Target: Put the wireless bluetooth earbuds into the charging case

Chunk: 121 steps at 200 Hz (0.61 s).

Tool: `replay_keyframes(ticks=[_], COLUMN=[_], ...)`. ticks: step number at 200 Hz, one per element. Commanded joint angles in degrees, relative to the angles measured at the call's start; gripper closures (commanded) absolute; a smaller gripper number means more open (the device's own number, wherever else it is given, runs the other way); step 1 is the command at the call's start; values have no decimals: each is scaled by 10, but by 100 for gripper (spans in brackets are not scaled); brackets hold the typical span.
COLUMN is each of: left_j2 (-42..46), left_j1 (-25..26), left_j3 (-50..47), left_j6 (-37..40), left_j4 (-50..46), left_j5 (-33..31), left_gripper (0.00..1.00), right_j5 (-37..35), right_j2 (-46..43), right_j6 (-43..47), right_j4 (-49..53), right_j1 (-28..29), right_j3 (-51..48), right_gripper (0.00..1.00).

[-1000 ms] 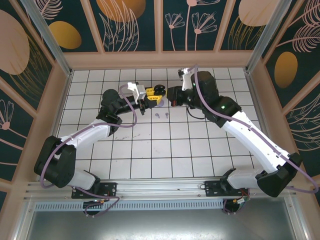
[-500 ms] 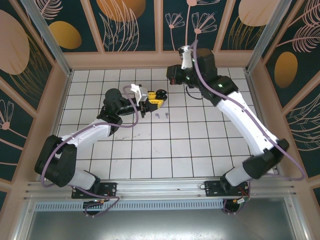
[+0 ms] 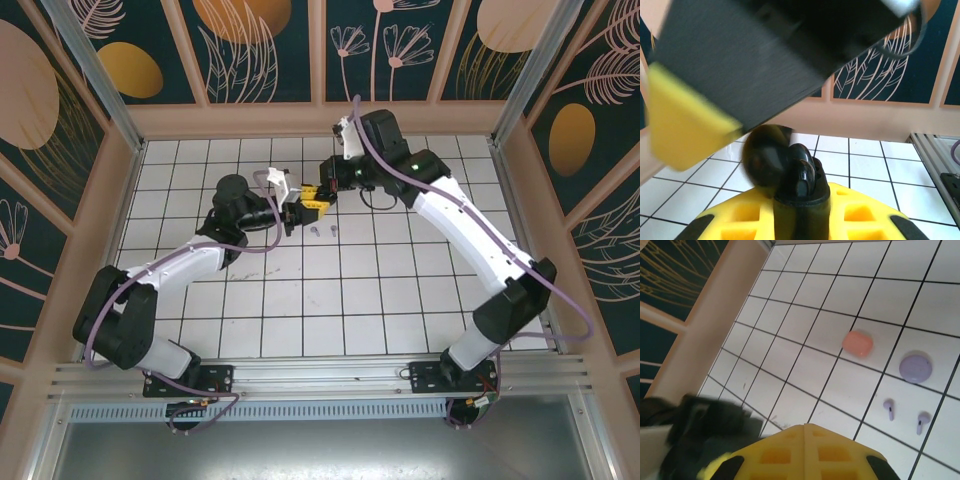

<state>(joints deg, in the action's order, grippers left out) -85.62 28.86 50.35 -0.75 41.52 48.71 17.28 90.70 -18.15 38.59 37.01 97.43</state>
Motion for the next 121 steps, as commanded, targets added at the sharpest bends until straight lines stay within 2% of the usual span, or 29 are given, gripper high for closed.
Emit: replay_keyframes(ticks=[1, 28, 43, 67, 84, 95, 121], left_j2=[-9, -10, -9, -22, -45, -62, -84], left_j1=[0, 0, -2, -8, -27, -42, -70], left_j3=[27, 25, 21, -6, -39, -61, -116], left_j6=[-16, -37, -60, -158, -241, -288, -345], left_j4=[22, 23, 10, 8, 10, 13, 13], left_j5=[-41, -52, -84, -134, -140, -131, -135], left_gripper=[100, 100, 100, 100, 100, 100, 100], right_j5=[12, -23, -54, -59, -74, -80, -92], right_j2=[-59, -117, -143, -158, -155, -152, -133], right_j6=[-11, -46, -63, -88, -98, -105, -114], right_j4=[29, -9, -32, -71, -88, -101, -121], right_j1=[22, -10, -27, -54, -70, -73, -75], right_j3=[-41, -77, -91, -129, -164, -192, -244], right_gripper=[100, 100, 100, 100, 93, 84, 74])
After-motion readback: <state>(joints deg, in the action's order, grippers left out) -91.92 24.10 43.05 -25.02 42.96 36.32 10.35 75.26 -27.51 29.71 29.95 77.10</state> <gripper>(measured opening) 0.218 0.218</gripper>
